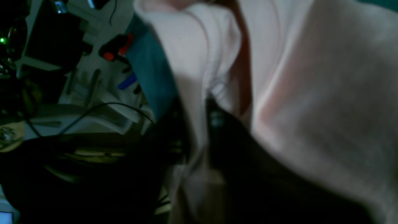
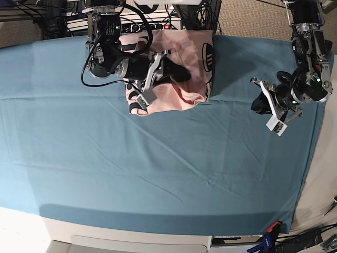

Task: Fold the T-shirt properly
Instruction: 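Flip the folded bundle over with the right gripper, then release the bundle and move the right gripper to its side edge, then grasp the bundle edges with the right and left grippers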

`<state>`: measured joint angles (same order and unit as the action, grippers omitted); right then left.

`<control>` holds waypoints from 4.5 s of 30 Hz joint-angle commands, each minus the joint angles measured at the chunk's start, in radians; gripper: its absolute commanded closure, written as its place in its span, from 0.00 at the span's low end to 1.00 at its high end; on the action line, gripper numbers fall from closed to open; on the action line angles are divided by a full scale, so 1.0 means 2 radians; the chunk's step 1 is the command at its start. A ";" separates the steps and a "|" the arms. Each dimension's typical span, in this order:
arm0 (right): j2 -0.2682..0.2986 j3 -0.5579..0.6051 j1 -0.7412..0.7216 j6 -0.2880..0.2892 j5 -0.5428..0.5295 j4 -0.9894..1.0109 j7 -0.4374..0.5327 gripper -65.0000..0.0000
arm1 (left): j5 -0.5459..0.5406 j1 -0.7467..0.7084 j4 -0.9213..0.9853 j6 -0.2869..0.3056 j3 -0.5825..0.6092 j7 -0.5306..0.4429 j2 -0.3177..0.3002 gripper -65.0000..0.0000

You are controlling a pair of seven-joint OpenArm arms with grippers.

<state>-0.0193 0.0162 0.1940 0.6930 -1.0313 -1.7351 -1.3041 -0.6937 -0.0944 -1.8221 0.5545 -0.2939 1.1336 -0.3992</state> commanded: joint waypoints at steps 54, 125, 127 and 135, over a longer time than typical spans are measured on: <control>0.052 0.084 0.118 0.003 -0.133 -0.122 -0.046 1.00 | -0.009 -0.053 -0.009 -0.008 -0.002 -0.023 -0.005 0.87; 0.086 -0.119 -0.158 -0.049 -0.050 0.171 -0.046 0.47 | 0.001 -0.089 -0.009 -0.029 -0.002 -0.027 -0.005 0.60; 0.086 -0.119 -0.158 -0.051 -0.030 0.171 -0.046 0.47 | 0.001 -0.092 -0.009 -0.029 -0.002 -0.027 -0.005 0.60; 0.086 -0.119 -0.158 -0.047 -0.015 0.171 -0.046 1.00 | -0.124 -0.137 -0.009 -0.028 -0.002 0.029 -0.007 0.56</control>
<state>0.1444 -0.2214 -0.1024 0.5957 -1.0332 -1.3788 -1.4097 -0.9360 -0.3702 -1.8233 0.4946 -0.2951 1.1927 -0.4000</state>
